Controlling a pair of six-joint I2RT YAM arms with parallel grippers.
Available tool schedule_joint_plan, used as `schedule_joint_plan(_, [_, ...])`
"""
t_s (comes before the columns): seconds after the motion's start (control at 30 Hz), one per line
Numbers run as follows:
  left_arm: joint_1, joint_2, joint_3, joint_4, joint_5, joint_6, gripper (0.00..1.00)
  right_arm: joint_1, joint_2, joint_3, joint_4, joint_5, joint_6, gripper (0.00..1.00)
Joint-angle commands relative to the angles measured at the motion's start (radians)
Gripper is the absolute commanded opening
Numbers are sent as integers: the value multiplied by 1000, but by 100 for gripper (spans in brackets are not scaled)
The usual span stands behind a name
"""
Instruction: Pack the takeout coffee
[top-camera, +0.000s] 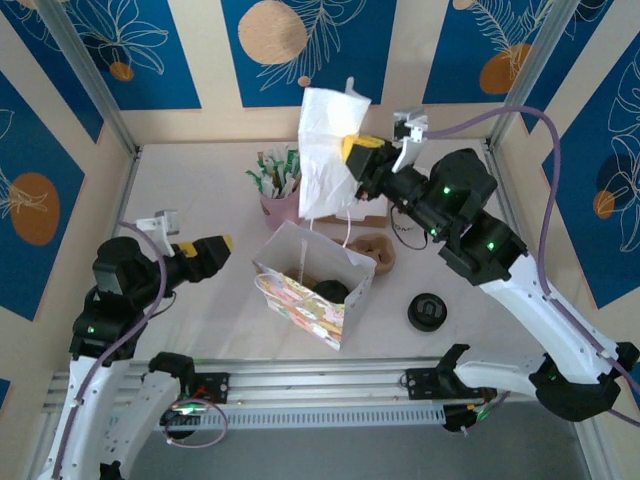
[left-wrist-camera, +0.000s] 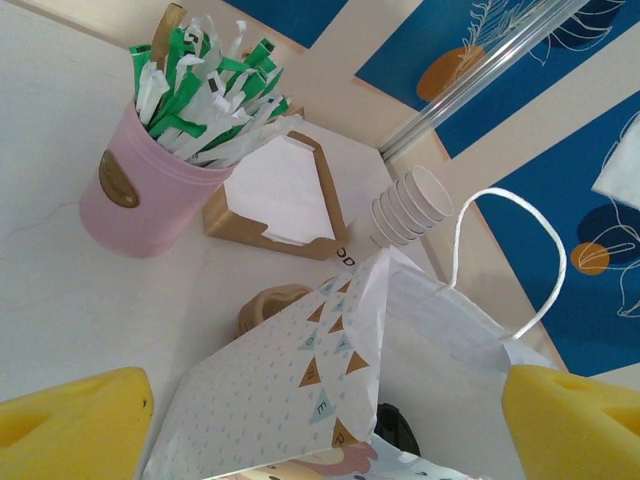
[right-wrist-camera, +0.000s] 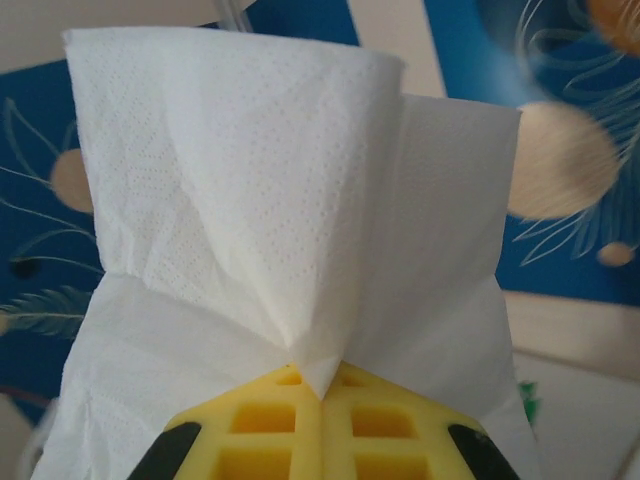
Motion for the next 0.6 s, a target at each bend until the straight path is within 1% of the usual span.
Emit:
schedule_joint_plan(0.0, [-10, -22, -11, -11, 20, -4, 90, 41, -4, -43, 38, -55, 186, 0])
schedule_joint_plan(0.03, [-9, -28, -11, -18, 15, -3, 90, 65, 0, -52, 42, -62, 195, 0])
schedule_joint_plan(0.13, [-10, -39, -11, -30, 9, 4, 90, 137, 12, -80, 39, -24, 211, 0])
schedule_joint_plan(0.27, [-10, -43, -9, -40, 7, 8, 90, 195, 26, -115, 27, -5, 233, 0])
schedule_joint_plan(0.4, [-9, -40, -15, -33, 11, 3, 90, 205, 31, -165, 35, -19, 269, 0])
schedule_joint_plan(0.57, [-9, -34, -23, -14, 18, -11, 90, 199, 22, -220, 11, 43, 293, 0])
